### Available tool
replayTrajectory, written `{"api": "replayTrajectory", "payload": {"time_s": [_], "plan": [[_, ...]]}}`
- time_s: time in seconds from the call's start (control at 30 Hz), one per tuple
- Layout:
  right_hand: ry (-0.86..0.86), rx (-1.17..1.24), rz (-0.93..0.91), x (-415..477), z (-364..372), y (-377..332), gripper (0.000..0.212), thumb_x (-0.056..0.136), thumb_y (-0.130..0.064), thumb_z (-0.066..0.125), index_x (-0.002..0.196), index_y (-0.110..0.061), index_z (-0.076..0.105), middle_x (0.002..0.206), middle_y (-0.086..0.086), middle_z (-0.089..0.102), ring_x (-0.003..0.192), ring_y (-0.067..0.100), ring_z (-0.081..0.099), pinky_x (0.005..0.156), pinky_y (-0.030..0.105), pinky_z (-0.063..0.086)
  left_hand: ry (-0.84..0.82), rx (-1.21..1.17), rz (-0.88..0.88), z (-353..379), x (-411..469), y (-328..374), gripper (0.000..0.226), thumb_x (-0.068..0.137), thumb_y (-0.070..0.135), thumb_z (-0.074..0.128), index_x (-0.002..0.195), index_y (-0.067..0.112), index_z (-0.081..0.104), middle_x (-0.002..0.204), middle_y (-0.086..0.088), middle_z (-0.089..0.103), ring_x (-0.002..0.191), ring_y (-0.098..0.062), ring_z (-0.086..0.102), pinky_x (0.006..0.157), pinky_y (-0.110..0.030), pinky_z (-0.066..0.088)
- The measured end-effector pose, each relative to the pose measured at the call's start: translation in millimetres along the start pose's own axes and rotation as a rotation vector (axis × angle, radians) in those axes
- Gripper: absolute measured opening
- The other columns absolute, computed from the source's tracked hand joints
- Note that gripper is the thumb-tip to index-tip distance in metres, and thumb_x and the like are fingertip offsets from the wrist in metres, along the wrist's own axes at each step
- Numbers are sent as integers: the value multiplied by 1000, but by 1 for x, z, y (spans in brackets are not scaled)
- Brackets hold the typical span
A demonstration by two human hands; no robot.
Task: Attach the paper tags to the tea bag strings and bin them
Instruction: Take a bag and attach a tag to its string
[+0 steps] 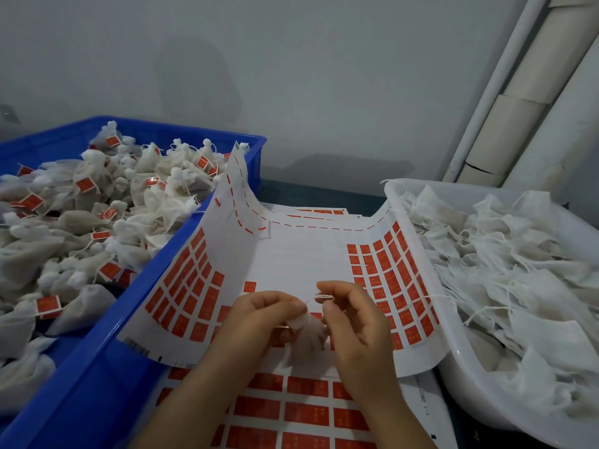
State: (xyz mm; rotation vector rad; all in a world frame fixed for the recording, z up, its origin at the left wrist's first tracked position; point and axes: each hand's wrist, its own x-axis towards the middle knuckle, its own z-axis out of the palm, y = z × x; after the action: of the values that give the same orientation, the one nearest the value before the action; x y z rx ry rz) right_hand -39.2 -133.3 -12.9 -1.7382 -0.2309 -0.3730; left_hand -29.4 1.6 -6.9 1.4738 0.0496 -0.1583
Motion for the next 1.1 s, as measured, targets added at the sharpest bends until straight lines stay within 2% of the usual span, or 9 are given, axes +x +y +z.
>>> {"api": "replayTrajectory", "payload": {"time_s": [0.1,0.27,0.37,0.5,0.6,0.73,0.83,1.0,1.1], "plan": [[-41,-1,-5,0,-1,-1,14,77,-33,51,89,-32,59,92,-25,63,91,1,61,75,15,52,-63,-154,-61,-1,1,2,18,72,23,63,66,10,73,68,-3,67,67,-14,67,59,-20,51],[-77,-64,-79,-1,2,-5,20,76,-49,64,93,-41,59,85,-23,64,87,-1,61,68,9,49,-82,-171,-43,-3,1,2,25,68,27,63,73,4,71,74,-9,67,74,-19,66,63,-24,54],[-45,-84,-126,1,2,-4,11,76,-42,57,87,-40,61,83,-19,64,84,0,61,68,9,49,-113,-196,-31,-2,0,3,21,65,22,63,73,3,70,71,-8,66,66,-17,65,56,-22,52],[-39,-89,-79,2,2,2,7,84,-34,53,82,-31,60,81,-11,63,82,1,59,70,10,47,-142,-222,-19,0,-1,2,15,65,16,64,72,3,66,68,-10,64,63,-19,65,54,-23,53],[-69,-92,-2,0,7,5,14,83,-42,43,83,-32,54,79,-14,60,81,0,58,68,10,48,-196,-197,-5,-1,-1,2,7,69,12,73,73,9,68,75,-11,66,69,-23,65,59,-27,55],[-24,-131,-1,-1,5,6,17,81,-46,38,81,-33,49,76,-13,57,78,-1,58,65,10,48,-281,-1,13,-1,-2,0,45,57,13,79,99,11,63,92,-9,70,83,-27,69,71,-32,56],[-68,-153,21,1,-1,6,18,80,-49,38,82,-34,48,77,-16,57,81,-3,58,66,9,48,-241,113,40,1,-3,1,49,56,14,86,98,16,61,90,-3,72,81,-24,70,68,-28,56],[-188,-130,63,6,-7,5,15,94,-25,49,80,-29,53,74,-13,57,77,-3,57,65,9,46,-228,156,57,-3,-3,4,31,71,3,76,95,10,59,81,-6,70,69,-20,67,60,-26,54],[-219,-146,69,7,-8,4,19,94,-22,49,78,-30,53,74,-12,57,77,-2,55,67,9,46,-186,191,79,-6,-3,5,30,72,-4,72,94,11,58,75,-8,69,62,-18,65,58,-25,55]]}}
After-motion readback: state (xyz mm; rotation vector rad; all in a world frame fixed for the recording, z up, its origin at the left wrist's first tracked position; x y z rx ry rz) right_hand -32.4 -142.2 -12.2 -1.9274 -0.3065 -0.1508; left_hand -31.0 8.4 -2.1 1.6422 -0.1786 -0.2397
